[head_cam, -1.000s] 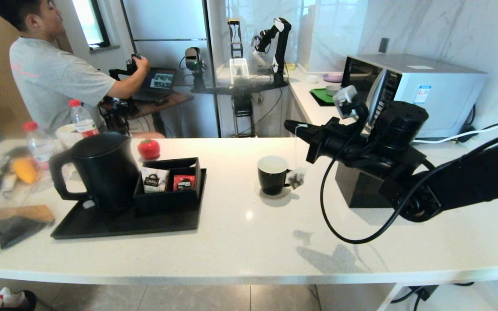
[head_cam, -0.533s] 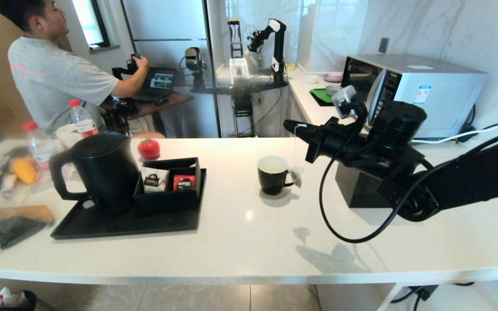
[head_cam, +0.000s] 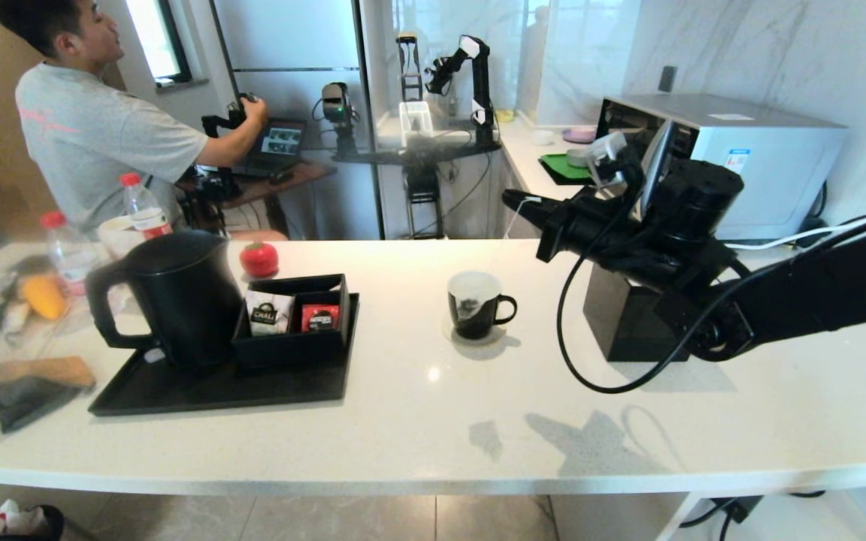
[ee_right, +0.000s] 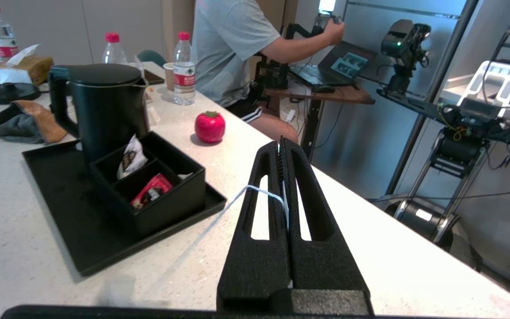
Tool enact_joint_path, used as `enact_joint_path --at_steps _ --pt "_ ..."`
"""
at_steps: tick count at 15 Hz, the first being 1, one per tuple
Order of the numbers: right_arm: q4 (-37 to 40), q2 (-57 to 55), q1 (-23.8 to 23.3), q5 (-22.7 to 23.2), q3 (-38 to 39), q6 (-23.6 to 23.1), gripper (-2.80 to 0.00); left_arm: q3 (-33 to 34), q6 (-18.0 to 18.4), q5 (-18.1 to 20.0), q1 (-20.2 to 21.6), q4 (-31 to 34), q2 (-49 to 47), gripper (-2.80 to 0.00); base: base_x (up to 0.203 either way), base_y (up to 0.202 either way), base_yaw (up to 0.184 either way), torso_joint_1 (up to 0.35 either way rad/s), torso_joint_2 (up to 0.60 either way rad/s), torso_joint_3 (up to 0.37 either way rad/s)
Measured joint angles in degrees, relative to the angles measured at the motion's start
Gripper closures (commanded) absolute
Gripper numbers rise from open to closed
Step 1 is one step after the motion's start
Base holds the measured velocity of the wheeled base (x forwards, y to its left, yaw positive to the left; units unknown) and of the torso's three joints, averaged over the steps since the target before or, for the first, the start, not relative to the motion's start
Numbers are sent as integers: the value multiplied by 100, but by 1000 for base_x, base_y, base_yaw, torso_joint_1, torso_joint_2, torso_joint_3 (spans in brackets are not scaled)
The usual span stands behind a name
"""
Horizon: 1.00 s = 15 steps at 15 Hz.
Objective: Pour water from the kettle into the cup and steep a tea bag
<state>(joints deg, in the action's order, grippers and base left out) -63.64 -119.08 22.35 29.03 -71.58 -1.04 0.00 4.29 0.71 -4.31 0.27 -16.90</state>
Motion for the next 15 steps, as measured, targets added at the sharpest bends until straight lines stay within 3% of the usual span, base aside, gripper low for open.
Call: enact_joint_path --at_steps 6,15 --pt "126 -516 -30 7 -730 8 0 0 -7 -2 668 0 106 0 0 0 0 0 0 0" --pt "307 -1037 -30 2 -1350 11 0 0 -20 -24 429 8 1550 0 0 0 0 0 0 0"
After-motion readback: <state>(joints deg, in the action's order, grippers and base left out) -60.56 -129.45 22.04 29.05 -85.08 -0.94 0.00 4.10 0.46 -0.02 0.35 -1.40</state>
